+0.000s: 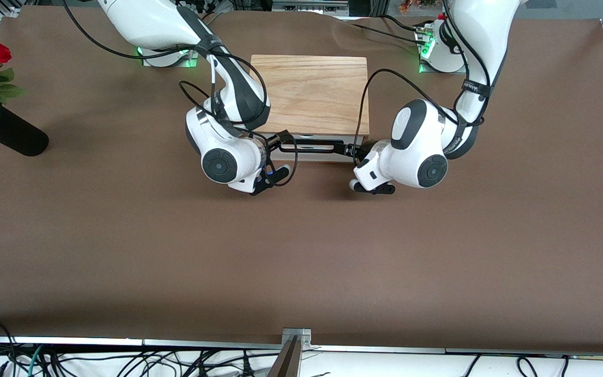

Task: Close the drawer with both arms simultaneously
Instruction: 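Push the drawer front into the cabinet with both grippers together, then pull the right gripper and the left gripper back from the drawer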

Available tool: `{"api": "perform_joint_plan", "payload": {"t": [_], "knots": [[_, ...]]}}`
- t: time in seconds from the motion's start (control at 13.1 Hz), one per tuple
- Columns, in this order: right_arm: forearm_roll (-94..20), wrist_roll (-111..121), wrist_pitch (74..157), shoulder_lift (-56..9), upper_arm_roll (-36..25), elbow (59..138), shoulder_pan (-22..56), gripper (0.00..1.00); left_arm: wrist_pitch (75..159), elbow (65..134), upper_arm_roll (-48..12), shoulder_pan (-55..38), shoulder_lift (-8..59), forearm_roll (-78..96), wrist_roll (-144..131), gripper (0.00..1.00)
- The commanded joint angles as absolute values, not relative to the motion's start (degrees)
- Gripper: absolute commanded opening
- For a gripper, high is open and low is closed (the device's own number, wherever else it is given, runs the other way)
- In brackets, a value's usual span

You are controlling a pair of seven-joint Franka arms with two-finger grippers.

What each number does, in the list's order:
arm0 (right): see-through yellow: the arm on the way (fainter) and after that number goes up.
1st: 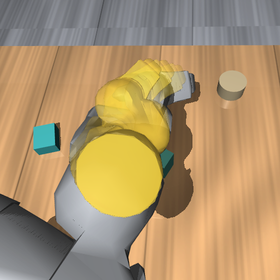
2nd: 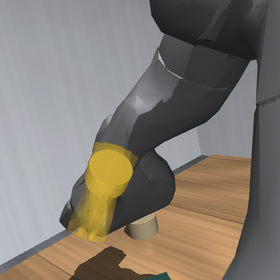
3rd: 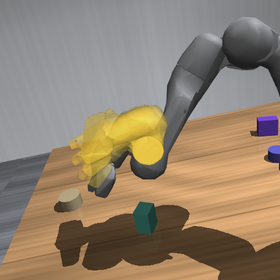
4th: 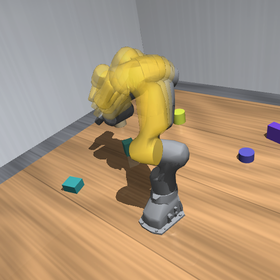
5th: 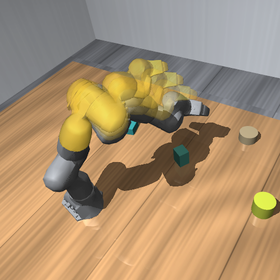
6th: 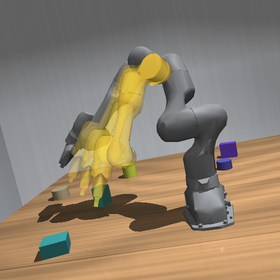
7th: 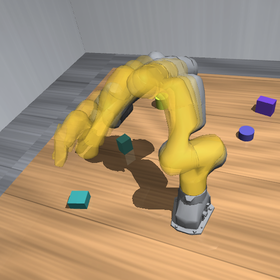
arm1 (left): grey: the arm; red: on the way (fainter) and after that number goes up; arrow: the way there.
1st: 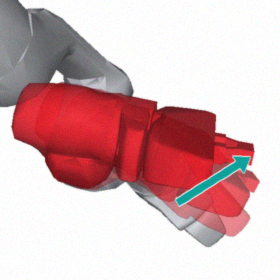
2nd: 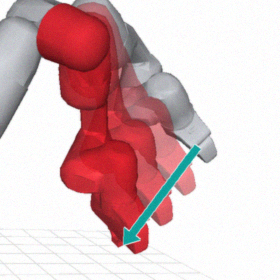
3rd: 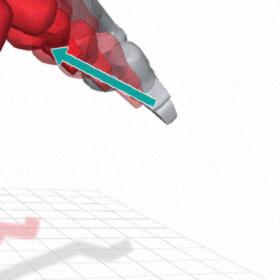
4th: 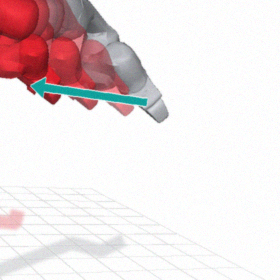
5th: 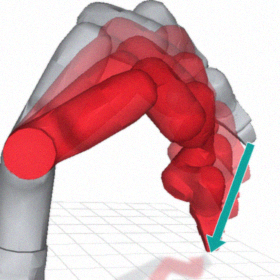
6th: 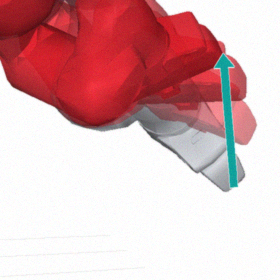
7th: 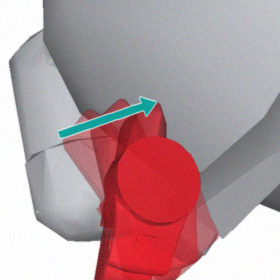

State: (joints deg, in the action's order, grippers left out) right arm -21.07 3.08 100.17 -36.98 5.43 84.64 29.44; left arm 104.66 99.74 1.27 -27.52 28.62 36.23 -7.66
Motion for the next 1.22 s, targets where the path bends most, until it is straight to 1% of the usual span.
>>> {"api": "perform_joint_plan", "payload": {"t": [0.0, 0.15, 0.23, 0.46, 0.61, 0.69, 0.84, 0.99, 1.15], "knots": [[-21.53, 3.87, 95.89, -36.82, 5.8, 85.43, 29.36, 1.0, 104.5, 102.13, 0.88, -27.6, 26.19, 36.56, -8.09, 1.0], [-21.53, 4.13, 96.33, -36.83, 5.8, 85.25, 29.36, 1.0, 104.5, 101.52, 0.97, -27.07, 25.84, 36.65, -8.09, 1.0], [-21.53, 4.13, 96.33, -36.74, 5.8, 84.99, 29.36, 1.0, 104.68, 101.17, 1.23, -26.11, 24.62, 36.74, -7.91, 1.0], [-21.45, 4.22, 95.1, -36.39, 5.63, 81.13, 28.74, 1.0, 105.29, 99.76, 2.98, -23.12, 21.72, 36.65, -6.69, 1.0], [-20.66, 4.13, 92.47, -36.21, 4.84, 76.84, 28.13, 1.0, 105.9, 99.84, 3.43, -21.36, 18.74, 36.48, -5.37, 1.0], [-19.0, 4.13, 91.33, -36.21, 3.62, 74.55, 27.86, 1.0, 105.91, 99.84, 3.51, -20.75, 17.42, 33.78, -5.36, 1.0], [-12.34, 4.48, 90.44, -36.21, 1.68, 69.63, 27.77, 1.0, 105.65, 100.02, 3.25, -20.21, 13.64, 22.2, -5.45, 1.0], [-11.08, 4.57, 89.83, -36.12, -0.78, 66.98, 26.38, 1.0, 104.51, 100.55, 3.25, -19.26, 9.86, 15.15, -5.45, 1.0], [-11.07, 4.57, 87.03, -36.04, -2.63, 63.48, 22.96, 1.0, 101.09, 100.28, 3.25, -17.41, 6.61, 9.52, -5.36, 1.0]]}}
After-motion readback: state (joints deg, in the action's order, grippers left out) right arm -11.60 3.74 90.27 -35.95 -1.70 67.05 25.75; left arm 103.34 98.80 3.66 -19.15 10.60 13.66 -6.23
